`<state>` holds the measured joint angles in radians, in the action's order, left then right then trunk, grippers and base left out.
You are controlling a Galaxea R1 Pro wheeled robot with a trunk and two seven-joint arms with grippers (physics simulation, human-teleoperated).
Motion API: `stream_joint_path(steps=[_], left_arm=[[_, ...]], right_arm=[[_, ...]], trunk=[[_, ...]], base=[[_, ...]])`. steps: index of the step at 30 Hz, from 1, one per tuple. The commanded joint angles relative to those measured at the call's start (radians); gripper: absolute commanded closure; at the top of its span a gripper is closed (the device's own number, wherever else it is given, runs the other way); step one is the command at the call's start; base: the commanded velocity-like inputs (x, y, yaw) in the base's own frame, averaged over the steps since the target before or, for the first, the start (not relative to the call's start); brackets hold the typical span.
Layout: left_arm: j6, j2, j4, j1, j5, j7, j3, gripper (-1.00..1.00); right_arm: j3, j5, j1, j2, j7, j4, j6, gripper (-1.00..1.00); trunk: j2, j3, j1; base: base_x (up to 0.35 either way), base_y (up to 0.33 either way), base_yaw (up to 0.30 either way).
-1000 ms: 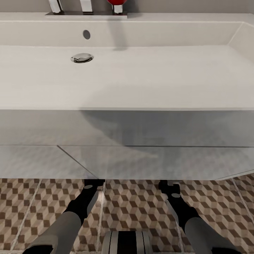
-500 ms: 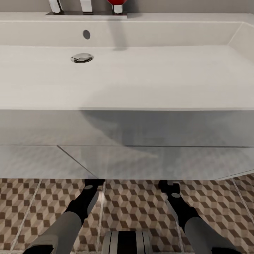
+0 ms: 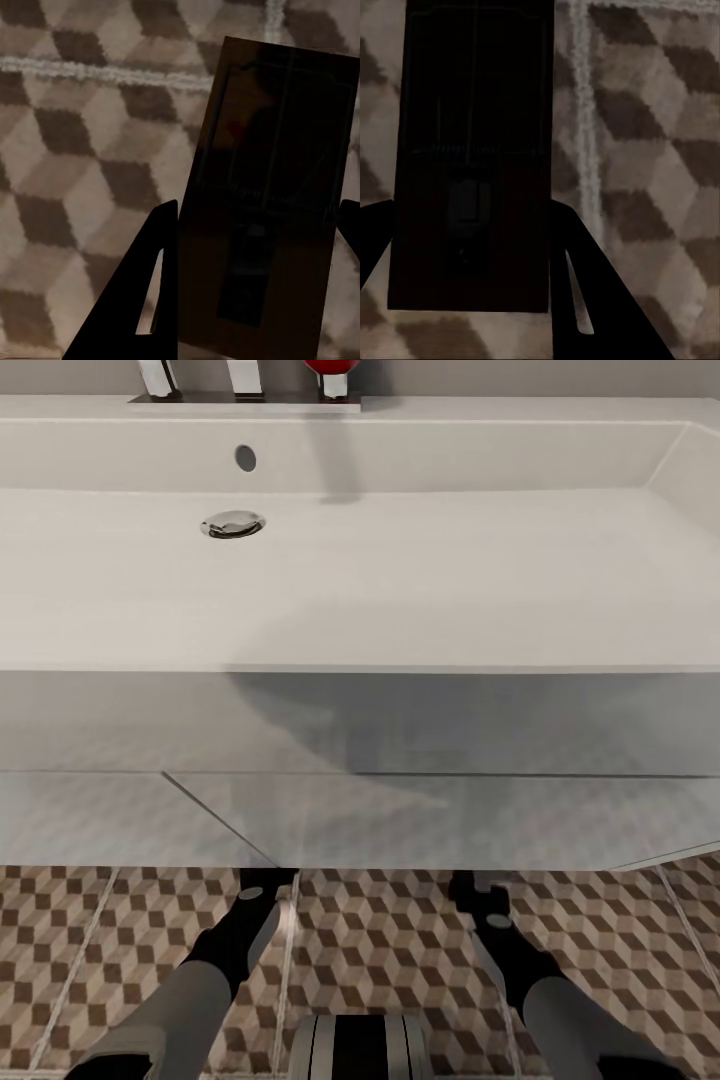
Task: Take the four mousetraps from the cabinet in the bathroom and place them on the bathroom floor. Make sure all four end up on the same floor surface, and ensure that at least two of them are either under or directly next to the same bathroom sink.
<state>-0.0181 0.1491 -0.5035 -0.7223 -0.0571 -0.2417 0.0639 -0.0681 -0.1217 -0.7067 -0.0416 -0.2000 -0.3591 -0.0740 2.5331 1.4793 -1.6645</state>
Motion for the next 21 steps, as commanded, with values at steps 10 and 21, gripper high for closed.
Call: stream_joint_path(steps=[10,21], left_arm=[[-0.002,-0.027,0.026,0.000,-0.008,-0.002,0.009,1.00],[-0.002,-0.030,0.027,0.000,-0.009,-0.003,0.010,1.00]], right_arm=[[-0.007,-0.006,-0.003,-0.004,0.002,0.031,-0.029,1.00],[-0.003,-0.014,-0.003,-0.015,0.000,0.026,-0.051,1.00]], trunk=[[0.000,0.001,0.000],[0.000,0.001,0.000]], base=[[0.000,0.000,0.000],[0.000,0.000,0.000]])
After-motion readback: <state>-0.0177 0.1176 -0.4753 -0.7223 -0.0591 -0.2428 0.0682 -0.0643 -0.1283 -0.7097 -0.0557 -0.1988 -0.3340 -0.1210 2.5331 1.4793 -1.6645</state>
